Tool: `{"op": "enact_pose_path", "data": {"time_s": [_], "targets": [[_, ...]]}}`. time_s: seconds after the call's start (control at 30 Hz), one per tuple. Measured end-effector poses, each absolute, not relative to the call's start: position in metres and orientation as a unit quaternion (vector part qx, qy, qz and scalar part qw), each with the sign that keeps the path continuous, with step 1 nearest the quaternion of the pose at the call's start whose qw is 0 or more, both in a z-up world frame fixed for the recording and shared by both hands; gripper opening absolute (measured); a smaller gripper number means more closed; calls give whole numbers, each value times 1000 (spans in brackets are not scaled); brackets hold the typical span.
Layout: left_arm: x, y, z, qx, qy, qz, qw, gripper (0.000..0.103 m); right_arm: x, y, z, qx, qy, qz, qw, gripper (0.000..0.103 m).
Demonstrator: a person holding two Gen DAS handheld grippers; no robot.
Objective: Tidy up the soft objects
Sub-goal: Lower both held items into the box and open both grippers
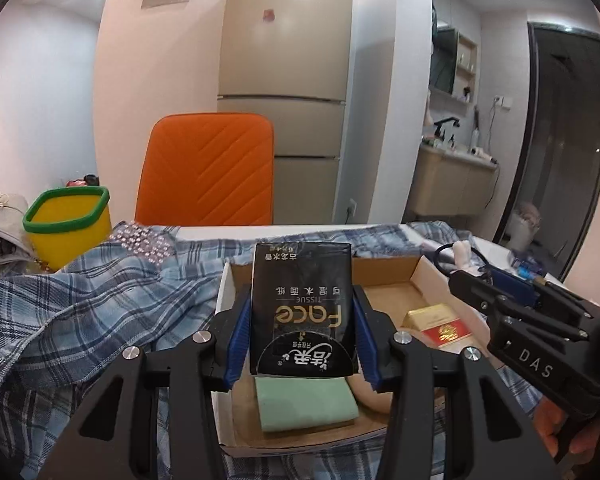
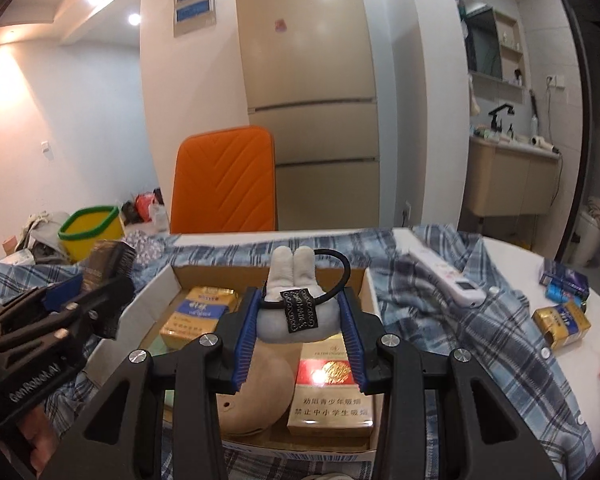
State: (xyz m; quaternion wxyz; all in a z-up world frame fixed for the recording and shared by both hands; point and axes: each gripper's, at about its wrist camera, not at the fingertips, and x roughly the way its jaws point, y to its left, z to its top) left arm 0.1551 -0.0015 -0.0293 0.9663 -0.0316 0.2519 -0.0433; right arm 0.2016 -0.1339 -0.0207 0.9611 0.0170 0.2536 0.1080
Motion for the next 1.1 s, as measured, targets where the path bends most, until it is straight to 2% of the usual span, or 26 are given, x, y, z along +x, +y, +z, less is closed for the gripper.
{"op": "enact_pose_path", "data": {"time_s": [0.2,0.47,0.5,0.53,0.67,0.73,0.87,1.1], "targets": [[154,-3,-30,-32,260,-45,964,45,210,-136,-29,21,278,112,954,41],[153,4,-26,-41,247,-45,967,46,204,-133,-26,16,270,110,956,41],[153,4,-25,-41,245,-44,968,51,203,-133,-25,17,268,111,957,41],[152,4,-25,-40,244,-40,968,63,202,-133,-25,18,266,112,957,43],[149,5,-23,-41,235,-38,970,71,201,-134,-24,22,263,112,958,49],[148,5,-22,-40,231,-39,971,79,201,-134,-23,23,263,112,958,54],[147,4,-21,-38,225,-39,973,80,199,-133,-22,21,259,114,959,71],[142,5,-17,-34,211,-36,976,80,197,-131,-21,17,253,112,961,71]]}}
